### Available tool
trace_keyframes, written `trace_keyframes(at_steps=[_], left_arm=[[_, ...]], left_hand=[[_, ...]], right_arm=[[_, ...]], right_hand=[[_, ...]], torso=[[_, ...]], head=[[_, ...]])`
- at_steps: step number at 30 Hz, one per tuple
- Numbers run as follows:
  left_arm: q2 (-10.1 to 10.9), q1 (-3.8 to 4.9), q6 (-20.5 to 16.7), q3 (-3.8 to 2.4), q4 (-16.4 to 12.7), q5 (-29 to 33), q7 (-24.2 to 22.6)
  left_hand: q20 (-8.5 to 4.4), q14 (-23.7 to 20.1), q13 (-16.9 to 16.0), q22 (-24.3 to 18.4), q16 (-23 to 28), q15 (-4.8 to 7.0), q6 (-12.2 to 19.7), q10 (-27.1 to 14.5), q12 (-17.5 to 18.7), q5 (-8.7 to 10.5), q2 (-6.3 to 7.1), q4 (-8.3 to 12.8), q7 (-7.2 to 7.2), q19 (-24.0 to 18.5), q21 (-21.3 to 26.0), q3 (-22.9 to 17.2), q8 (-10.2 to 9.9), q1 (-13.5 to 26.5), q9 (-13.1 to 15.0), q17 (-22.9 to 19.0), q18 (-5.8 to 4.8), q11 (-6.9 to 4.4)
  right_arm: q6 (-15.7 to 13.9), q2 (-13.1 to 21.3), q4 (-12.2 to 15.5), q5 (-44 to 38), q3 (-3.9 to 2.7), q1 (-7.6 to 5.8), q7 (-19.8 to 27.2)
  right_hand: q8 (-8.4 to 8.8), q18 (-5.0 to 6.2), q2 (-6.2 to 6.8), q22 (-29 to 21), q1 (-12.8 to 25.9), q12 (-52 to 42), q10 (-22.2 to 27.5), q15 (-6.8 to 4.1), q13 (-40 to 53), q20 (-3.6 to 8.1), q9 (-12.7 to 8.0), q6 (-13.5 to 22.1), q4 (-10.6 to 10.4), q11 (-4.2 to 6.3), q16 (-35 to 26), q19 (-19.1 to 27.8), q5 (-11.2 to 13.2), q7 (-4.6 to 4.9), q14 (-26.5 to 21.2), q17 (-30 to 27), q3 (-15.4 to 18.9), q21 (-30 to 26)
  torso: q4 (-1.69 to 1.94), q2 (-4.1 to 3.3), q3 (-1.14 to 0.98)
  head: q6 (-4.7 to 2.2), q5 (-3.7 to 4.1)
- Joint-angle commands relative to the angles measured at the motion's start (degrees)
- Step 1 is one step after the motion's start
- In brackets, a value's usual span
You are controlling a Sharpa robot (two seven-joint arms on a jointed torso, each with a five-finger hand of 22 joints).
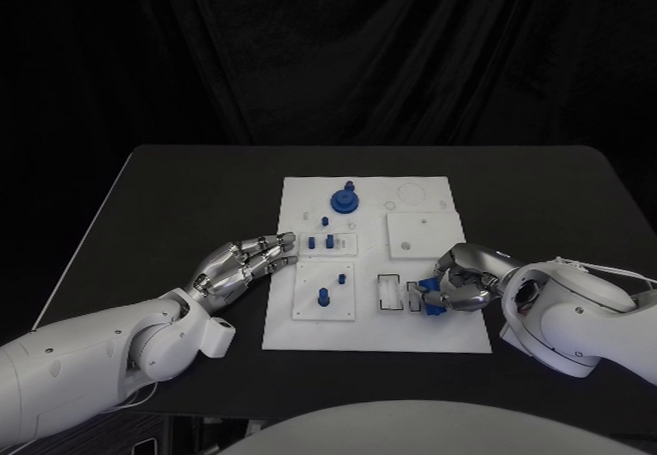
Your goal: Assemble the parts on the task board
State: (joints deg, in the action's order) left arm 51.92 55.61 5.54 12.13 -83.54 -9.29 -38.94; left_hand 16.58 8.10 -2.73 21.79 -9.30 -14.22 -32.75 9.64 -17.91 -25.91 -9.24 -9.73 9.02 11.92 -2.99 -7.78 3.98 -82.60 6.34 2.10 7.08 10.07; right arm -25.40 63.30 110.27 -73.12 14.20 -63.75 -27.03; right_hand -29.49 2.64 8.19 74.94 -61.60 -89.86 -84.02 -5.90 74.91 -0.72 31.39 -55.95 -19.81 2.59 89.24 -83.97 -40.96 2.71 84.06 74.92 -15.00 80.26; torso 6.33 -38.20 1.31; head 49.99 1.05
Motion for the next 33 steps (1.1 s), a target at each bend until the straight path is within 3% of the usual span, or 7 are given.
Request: trace_keyframes(at_steps=[1, 4, 8, 16, 24, 29, 33], left_arm=[[-0.16, -0.1, 0.71, -0.04, -0.07, 0.29, -3.12], [-0.19, -0.1, 0.75, -0.05, -0.06, 0.29, -3.1], [-0.17, -0.1, 0.77, -0.05, -0.07, 0.29, -3.07], [-0.26, -0.11, 0.86, -0.05, -0.01, 0.29, -2.98], [-0.38, -0.12, 1.07, -0.05, 0.05, 0.29, -2.91], [-0.41, -0.13, 1.14, -0.05, 0.07, 0.29, -2.86], [-0.43, -0.14, 1.16, -0.05, 0.12, 0.29, -2.88]], left_hand=[[0.11, -0.32, -0.03, -0.02, -0.05, -0.02, 0.02, -0.02, -0.12, 0.1, 0.04, -0.23, 0.33, -0.12, 0.04, 0.01, 0.38, 0.52, 0.02, -0.07, -1.04, 0.18], [0.11, -0.32, -0.03, -0.02, -0.05, -0.02, 0.02, -0.02, -0.12, 0.1, 0.04, -0.23, 0.33, -0.12, 0.04, 0.01, 0.38, 0.52, 0.02, -0.07, -1.04, 0.18], [0.11, -0.32, -0.03, -0.02, -0.05, -0.02, 0.02, -0.02, -0.12, 0.1, 0.04, -0.23, 0.33, -0.12, 0.04, 0.01, 0.38, 0.52, 0.02, -0.07, -1.04, 0.18], [0.11, -0.32, -0.03, -0.02, -0.05, -0.02, 0.02, -0.02, -0.12, 0.1, 0.04, -0.23, 0.33, -0.12, 0.04, 0.01, 0.38, 0.52, 0.02, -0.07, -1.04, 0.18], [0.11, -0.33, -0.04, -0.18, -0.06, -0.02, 0.07, 0.01, -0.17, 0.13, 0.04, -0.23, 0.33, -0.18, 0.06, -0.06, 0.38, 0.52, 0.0, -0.07, -1.0, 0.33], [0.11, -0.33, -0.04, -0.18, -0.06, -0.02, 0.07, 0.01, -0.17, 0.13, 0.04, -0.23, 0.33, -0.18, 0.06, -0.06, 0.38, 0.52, 0.0, -0.07, -1.0, 0.33], [0.11, -0.37, -0.05, -0.21, -0.04, -0.02, 0.05, 0.02, -0.21, 0.17, 0.04, -0.22, 0.34, -0.19, 0.06, -0.1, 0.38, 0.51, 0.0, -0.08, -0.99, 0.36]], right_arm=[[-4.67, -0.6, 0.49, 5.68, -0.03, -0.07, 3.23], [-4.41, -1.33, 0.31, 6.14, -0.02, -0.09, 3.23], [-4.26, -2.2, -0.1, 6.43, -0.01, -0.09, 3.21], [-3.92, -3.98, -1.34, 6.6, -0.01, -0.08, 2.69], [-0.94, -5.26, -2.31, 6.63, -0.01, -0.03, 0.03], [0.87, -5.45, -2.73, 6.27, -0.01, -0.02, -1.6], [1.03, -5.52, -2.92, 6.15, 0.0, -0.02, -2.0]], right_hand=[[-0.15, -0.5, -0.52, 12.28, 2.57, -0.14, -5.98, -0.27, 15.09, 0.52, -0.06, -2.13, 3.11, 0.35, 0.18, -3.04, 3.77, -1.77, 5.76, 14.25, -2.4, 0.39], [-0.1, -0.47, -0.96, 12.24, 3.98, -0.14, -5.98, -0.27, 15.09, 0.52, -0.03, -2.19, 3.04, 0.33, 0.11, -2.95, 6.33, -1.74, 5.74, 14.14, -2.16, 0.35], [0.1, -0.35, -1.84, 12.06, 6.52, -0.14, -5.98, -0.16, 15.09, 0.43, -0.03, -2.07, 2.99, 0.2, -0.07, -2.66, 12.01, -1.61, 5.68, 13.88, -1.44, -0.06], [0.02, -0.27, -2.39, 11.96, 8.65, -0.14, -5.98, -0.14, 15.09, 0.38, 0.14, -2.15, 2.95, 0.17, -0.15, -2.47, 14.3, -1.59, 5.65, 13.77, -0.31, -0.28], [-0.03, 0.13, -3.41, 11.41, 13.02, -0.14, -5.98, -0.04, 15.09, 0.29, 0.52, -1.79, 3.01, 0.05, -0.44, -1.7, 18.7, -1.47, 5.55, 13.35, 4.56, -1.87], [0.09, 0.45, -4.48, 10.97, 16.6, -0.14, -5.98, 0.17, 15.09, 0.09, 0.76, -1.37, 2.98, -0.17, -1.09, -1.07, 25.47, -1.22, 5.33, 12.45, 9.61, -3.23], [-0.02, 0.47, -4.78, 10.94, 17.62, -0.14, -5.98, 0.19, 15.09, 0.03, 0.95, -1.4, 3.0, -0.2, -1.13, -1.01, 28.78, -1.21, 5.32, 12.39, 12.25, -3.33]], torso=[[0.07, -0.01, -0.03], [0.1, 0.0, 0.01], [0.11, -0.03, 0.07], [0.09, -0.13, 0.06], [0.14, -0.13, 0.04], [0.09, -0.08, 0.05], [0.08, -0.08, 0.03]], head=[[0.01, 0.13], [0.01, 0.09], [0.01, 0.01], [0.01, 0.01], [0.01, -0.06], [0.01, -0.14], [0.01, -0.14]])
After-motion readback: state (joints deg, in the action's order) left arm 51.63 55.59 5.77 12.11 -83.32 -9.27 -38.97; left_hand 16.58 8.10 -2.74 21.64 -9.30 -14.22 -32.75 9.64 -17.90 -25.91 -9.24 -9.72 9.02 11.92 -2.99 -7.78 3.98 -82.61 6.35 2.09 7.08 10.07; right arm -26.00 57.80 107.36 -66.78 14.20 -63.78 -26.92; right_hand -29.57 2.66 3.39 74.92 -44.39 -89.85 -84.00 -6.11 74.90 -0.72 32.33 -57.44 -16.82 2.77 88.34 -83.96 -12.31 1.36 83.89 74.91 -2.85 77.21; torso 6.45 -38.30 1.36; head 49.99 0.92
